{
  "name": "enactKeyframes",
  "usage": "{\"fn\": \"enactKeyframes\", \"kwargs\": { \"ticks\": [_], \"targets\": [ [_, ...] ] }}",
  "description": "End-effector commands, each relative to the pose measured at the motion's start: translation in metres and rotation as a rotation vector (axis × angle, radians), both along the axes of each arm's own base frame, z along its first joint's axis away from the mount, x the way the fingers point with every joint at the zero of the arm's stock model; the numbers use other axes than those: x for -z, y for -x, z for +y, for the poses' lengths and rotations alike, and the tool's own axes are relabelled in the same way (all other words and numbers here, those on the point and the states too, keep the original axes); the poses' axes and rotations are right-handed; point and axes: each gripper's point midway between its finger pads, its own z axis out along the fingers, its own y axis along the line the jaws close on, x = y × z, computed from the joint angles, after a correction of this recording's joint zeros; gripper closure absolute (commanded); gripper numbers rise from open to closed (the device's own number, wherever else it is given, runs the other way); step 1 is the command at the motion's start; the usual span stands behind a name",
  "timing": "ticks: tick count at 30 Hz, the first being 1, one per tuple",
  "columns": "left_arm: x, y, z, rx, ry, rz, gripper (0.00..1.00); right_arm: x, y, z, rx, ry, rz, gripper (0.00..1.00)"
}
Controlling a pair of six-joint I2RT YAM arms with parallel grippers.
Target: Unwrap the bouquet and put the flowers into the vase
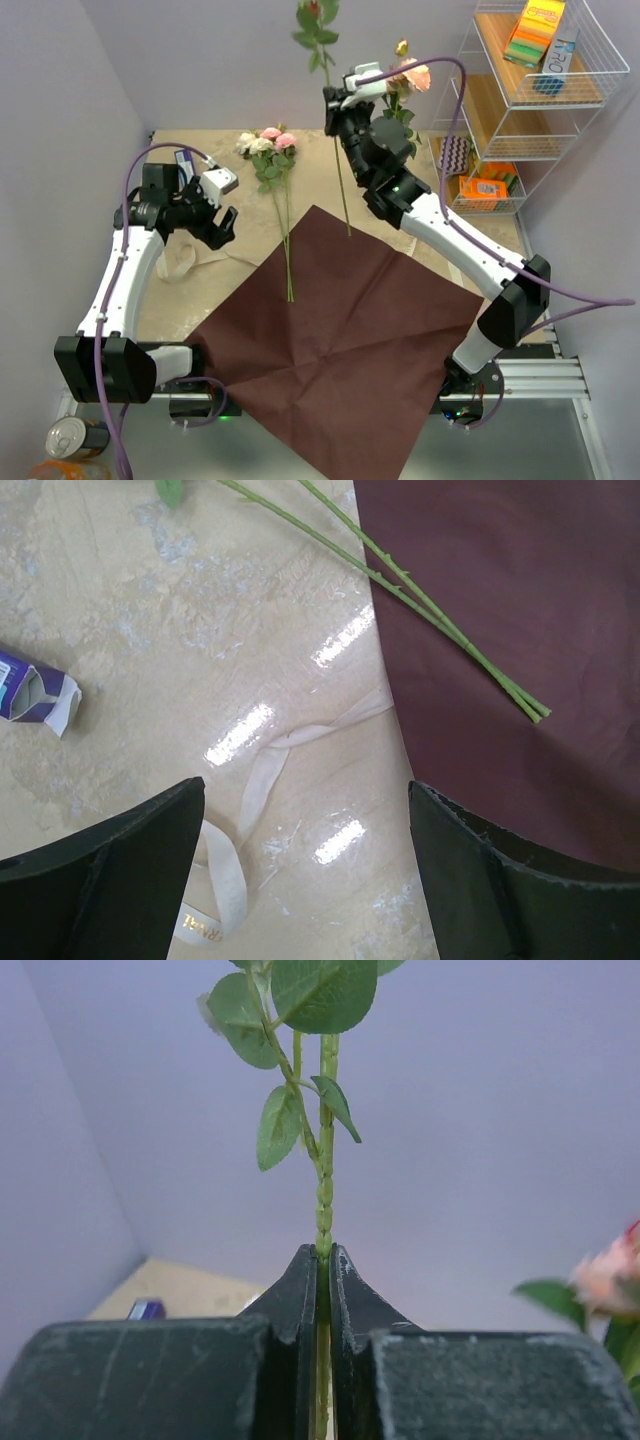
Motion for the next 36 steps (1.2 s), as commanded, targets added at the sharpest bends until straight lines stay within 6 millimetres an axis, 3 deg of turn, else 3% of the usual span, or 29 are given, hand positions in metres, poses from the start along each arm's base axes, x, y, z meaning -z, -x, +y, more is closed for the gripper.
{"fn": "enactKeyframes", "kwargs": {
  "ticks": [1,3,4,6,13,18,25,29,36],
  "targets": [
    [-0.027,-0.007,-0.005,0.04,0.018,-0.069,0.13,-0.123,0.021,-0.056,0.123,-0.06,-0.346,1.0],
    [-0.033,-0.011,-0.005,0.041,0.019,-0.083,0.13,-0.13,0.018,-0.079,0.176,-0.059,-0.427,1.0],
    [-0.034,-0.012,-0.005,0.038,0.018,-0.086,0.12,-0.149,0.029,-0.095,0.21,-0.118,-0.519,1.0],
    [-0.035,-0.014,-0.005,0.038,0.018,-0.094,0.12,-0.157,0.028,-0.12,0.294,-0.135,-0.569,1.0],
    [-0.027,-0.015,-0.001,0.052,-0.009,-0.084,0.12,-0.179,0.018,-0.153,0.394,-0.163,-0.637,1.0],
    [-0.027,-0.019,-0.005,0.067,0.007,-0.076,0.12,-0.169,0.007,-0.169,0.465,-0.177,-0.64,1.0],
    [-0.02,-0.017,-0.009,0.101,0.016,-0.052,0.12,-0.148,0.009,-0.192,0.608,-0.216,-0.653,1.0],
    [-0.011,-0.015,-0.007,0.107,0.004,-0.041,0.12,-0.135,0.004,-0.197,0.652,-0.204,-0.636,1.0],
    [-0.019,-0.019,-0.008,0.119,0.003,-0.062,0.1,-0.117,-0.005,-0.205,0.7,-0.205,-0.604,1.0]
  ]
}}
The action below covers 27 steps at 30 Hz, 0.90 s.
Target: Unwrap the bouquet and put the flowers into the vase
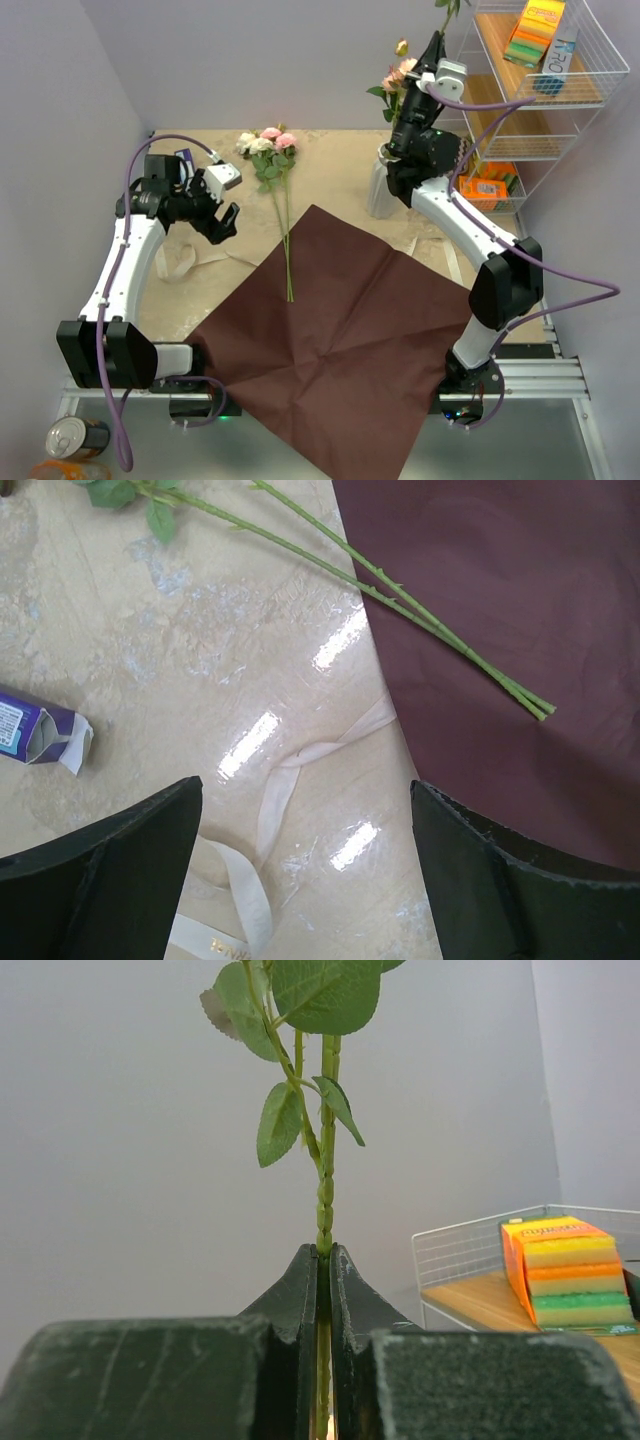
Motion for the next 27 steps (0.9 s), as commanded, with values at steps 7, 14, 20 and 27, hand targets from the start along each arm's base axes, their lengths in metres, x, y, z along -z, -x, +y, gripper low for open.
{"fn": "enactKeyframes", "kwargs": {
  "ticks": [7,14,20,27],
  "targets": [
    [-0.007,-0.002,0.007,0.016,0.0,-0.04,0.1,-0.008,0.011,-0.031,0.081,-0.065,-0.06,1.0],
    [-0.009,-0.003,0.009,0.018,-0.005,-0.048,0.1,-0.007,0.011,-0.036,0.103,-0.051,-0.052,1.0],
    [-0.012,0.002,0.008,0.04,0.001,-0.041,0.09,0.008,0.007,-0.039,0.142,-0.049,-0.025,1.0],
    [-0.018,0.007,0.011,0.06,-0.015,-0.057,0.08,0.021,-0.001,-0.04,0.165,-0.07,-0.004,1.0]
  ]
}}
